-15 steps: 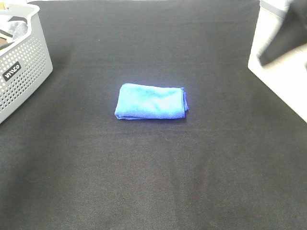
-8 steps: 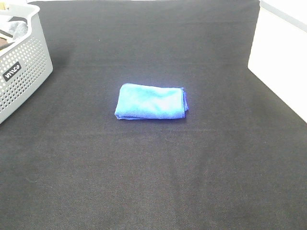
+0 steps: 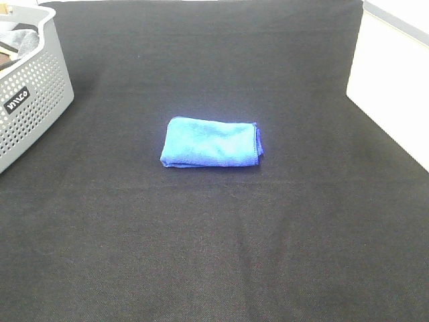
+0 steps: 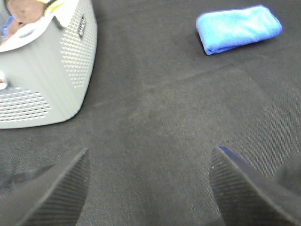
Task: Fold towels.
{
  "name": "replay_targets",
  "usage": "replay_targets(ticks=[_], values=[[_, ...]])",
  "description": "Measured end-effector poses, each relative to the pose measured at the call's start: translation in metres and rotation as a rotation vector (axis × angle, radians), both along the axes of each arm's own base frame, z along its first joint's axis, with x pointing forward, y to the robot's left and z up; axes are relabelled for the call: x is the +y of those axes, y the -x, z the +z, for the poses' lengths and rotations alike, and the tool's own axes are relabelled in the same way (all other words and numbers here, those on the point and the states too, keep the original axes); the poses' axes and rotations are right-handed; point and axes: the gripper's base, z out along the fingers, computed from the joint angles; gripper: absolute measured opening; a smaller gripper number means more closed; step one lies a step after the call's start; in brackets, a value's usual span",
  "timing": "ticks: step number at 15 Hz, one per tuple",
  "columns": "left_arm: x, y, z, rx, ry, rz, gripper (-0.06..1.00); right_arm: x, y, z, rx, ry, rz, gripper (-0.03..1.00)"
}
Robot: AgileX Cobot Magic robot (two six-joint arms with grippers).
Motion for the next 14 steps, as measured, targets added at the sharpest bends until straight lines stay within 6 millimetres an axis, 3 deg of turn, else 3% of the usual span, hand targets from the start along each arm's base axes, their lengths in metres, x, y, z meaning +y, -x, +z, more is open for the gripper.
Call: replay_targets(ticks=[14], values=[[-0.0063,0.0005,-0.0023,-0.001,-0.013,-0.086,0.69,0.0000,0.0000,0.0000,0.000,0.000,0.000,0.89]])
